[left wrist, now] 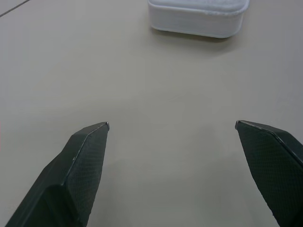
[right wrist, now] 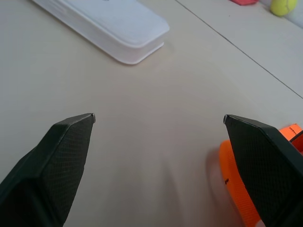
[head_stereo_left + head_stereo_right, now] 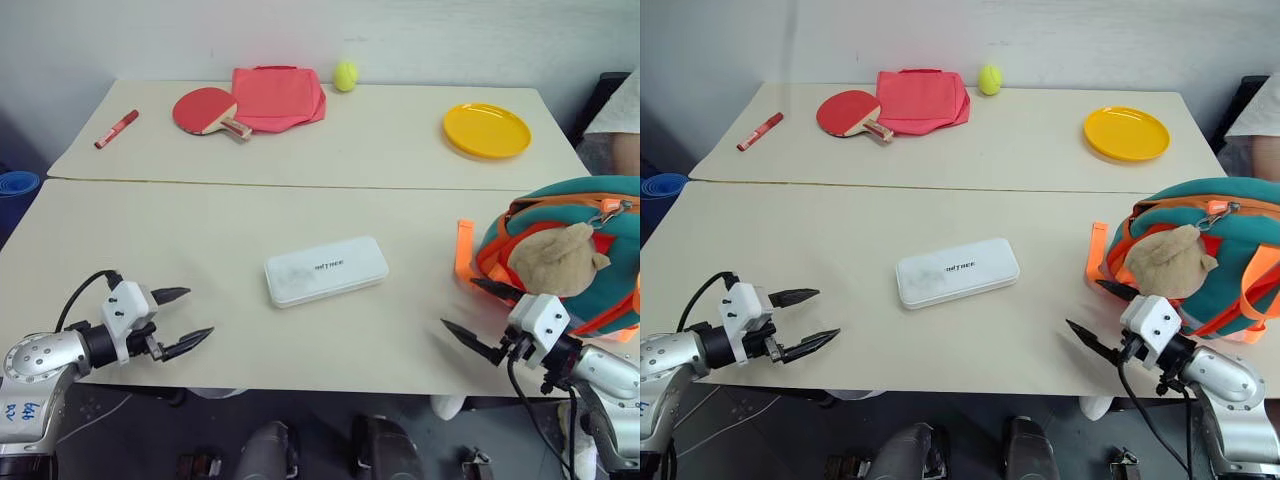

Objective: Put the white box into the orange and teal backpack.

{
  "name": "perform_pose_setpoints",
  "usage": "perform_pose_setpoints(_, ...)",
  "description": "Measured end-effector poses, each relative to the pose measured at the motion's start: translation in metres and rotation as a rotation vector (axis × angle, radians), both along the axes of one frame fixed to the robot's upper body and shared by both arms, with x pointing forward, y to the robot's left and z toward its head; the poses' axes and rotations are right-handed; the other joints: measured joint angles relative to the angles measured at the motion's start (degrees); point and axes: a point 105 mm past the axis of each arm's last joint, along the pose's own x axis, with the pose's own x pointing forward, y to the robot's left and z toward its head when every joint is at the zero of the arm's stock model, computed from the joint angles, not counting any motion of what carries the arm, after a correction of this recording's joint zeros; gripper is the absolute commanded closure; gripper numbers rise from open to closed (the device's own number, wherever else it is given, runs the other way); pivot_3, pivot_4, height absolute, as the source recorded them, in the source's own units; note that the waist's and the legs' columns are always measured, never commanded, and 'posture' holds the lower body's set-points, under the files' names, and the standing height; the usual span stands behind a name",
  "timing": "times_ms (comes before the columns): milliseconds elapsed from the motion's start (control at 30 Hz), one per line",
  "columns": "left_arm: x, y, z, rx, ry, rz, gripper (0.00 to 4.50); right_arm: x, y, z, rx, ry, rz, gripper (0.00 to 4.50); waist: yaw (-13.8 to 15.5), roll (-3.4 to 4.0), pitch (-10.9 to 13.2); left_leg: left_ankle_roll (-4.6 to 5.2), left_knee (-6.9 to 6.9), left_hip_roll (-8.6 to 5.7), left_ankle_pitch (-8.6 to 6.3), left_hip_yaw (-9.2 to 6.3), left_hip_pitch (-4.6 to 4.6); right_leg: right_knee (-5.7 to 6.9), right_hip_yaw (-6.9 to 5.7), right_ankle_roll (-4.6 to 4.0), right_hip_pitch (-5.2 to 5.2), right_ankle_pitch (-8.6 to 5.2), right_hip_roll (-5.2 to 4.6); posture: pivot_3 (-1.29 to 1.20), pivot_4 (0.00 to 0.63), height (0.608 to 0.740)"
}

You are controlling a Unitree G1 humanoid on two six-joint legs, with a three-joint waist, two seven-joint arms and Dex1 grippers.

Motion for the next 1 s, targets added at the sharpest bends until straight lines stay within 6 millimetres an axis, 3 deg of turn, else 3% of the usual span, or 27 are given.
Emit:
perform_pose_setpoints(300,0.000,-0.006,0.001,-0.016,0.026,-0.005,0.00,0.004,0.005,0.003,0.067,0.053,0.018,0.03,0.0,0.00,0.0,0.01,0.05,0.00,0.00,0.01,0.00,0.07,0.01,0.00,0.00,0.00,0.00,0.00,0.150,0.740)
perform_pose_setpoints(400,0.001,-0.017,0.004,-0.007,0.028,-0.046,0.59,0.011,0.022,0.011,0.091,0.083,0.071,0.62,-0.1,0.00,0.0,0.01,0.15,0.01,0.00,0.02,0.01,0.19,0.08,0.00,-0.03,0.00,-0.01,0.00,0.150,0.740)
perform_pose_setpoints(567,0.017,-0.052,0.022,-0.030,-0.017,-0.087,2.16,0.034,0.061,0.033,0.027,0.058,0.122,2.35,0.0,-0.02,0.0,-0.06,0.20,0.02,-0.01,0.01,-0.01,0.29,0.07,-0.05,-0.08,-0.03,-0.01,0.00,0.150,0.740)
perform_pose_setpoints(767,0.034,-0.076,0.008,-0.063,0.076,-0.038,4.05,0.059,0.077,0.018,-0.098,0.097,0.059,4.39,0.0,-0.06,0.0,0.07,0.58,0.00,-0.01,0.09,-0.22,0.53,-0.04,-0.03,-0.12,-0.02,0.08,0.00,0.150,0.740)
perform_pose_setpoints(833,0.037,-0.080,0.005,-0.084,0.109,-0.018,4.47,0.068,0.078,0.017,-0.120,0.083,0.022,4.50,0.0,-0.07,0.0,0.09,0.62,0.00,-0.01,0.12,-0.22,0.53,-0.02,-0.02,-0.12,-0.01,0.07,0.00,0.150,0.740)
perform_pose_setpoints(1000,0.041,-0.084,0.003,-0.074,0.134,-0.025,4.47,0.084,0.073,0.005,-0.138,0.104,-0.054,4.50,-0.1,-0.07,0.0,0.07,0.62,0.05,0.00,0.15,-0.21,0.56,-0.01,-0.02,-0.14,-0.02,0.12,0.00,0.150,0.740)
